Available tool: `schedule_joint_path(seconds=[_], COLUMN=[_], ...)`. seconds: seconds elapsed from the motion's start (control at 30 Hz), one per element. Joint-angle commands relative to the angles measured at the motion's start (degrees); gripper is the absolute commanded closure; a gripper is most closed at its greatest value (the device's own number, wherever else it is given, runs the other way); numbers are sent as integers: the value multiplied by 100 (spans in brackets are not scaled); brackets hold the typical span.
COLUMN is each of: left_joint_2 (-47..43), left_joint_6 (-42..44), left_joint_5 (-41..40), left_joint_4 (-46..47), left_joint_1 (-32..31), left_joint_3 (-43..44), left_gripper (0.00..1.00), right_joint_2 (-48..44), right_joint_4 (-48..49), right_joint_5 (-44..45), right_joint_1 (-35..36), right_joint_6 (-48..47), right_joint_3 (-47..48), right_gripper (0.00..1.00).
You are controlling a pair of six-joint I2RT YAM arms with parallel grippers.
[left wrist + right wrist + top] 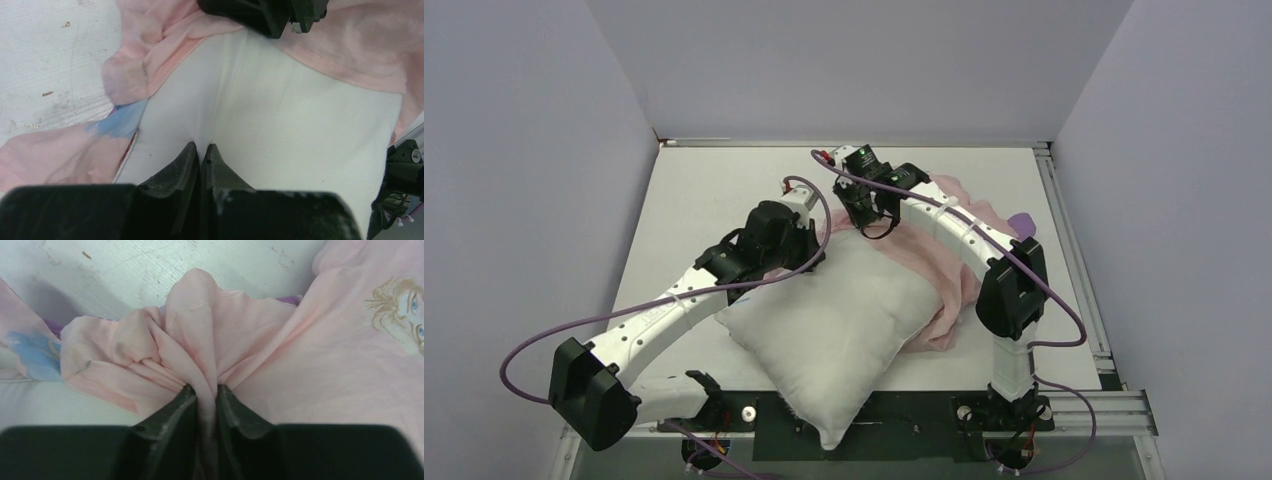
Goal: Remove the pillowcase from the pillow
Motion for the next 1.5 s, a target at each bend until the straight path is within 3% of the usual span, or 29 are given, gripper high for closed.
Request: schedule_joint_path(seconds=[0.0,0.3,0.53,0.67,0.9,1.13,1.4,1.47], left_joint_2=[-441,-832,-1002,-868,-60,83,-585,-873], left_joint_6=[227,655,723,674,477,641,1171,1268], left_joint_5=[-252,-132,-473,-724,-68,-85,-813,-906], left_joint_4=[-198,-931,-1384,-1438,-801,-899,-1480,-1587], left_joint_1=[388,1674,2422,2750,2998,2457,1199,801], left_joint_3=[137,610,601,273,152,1058,1362,1264], left_gripper=[100,100,100,100,99,59,39,27], right_joint_2=[-46,-459,-1032,-1260,-1119,-971,-1388,-1588], right_joint_4=[-657,-726,-358,57,908,1240,1283,1272], right_joint_5=[1068,1530,1428,854,-822,-1294,-1452,-1448], right_joint_1=[-368,-1453,-2447,-2940,-2760,-2330,-2218,-2167], right_joint_6=[-99,257,798,1070,1362,1484,1547,1542], right_joint_3=[323,1056,521,-190,-898,-546,-647,-743], right_gripper=[92,95,95,95,94,77,53,46])
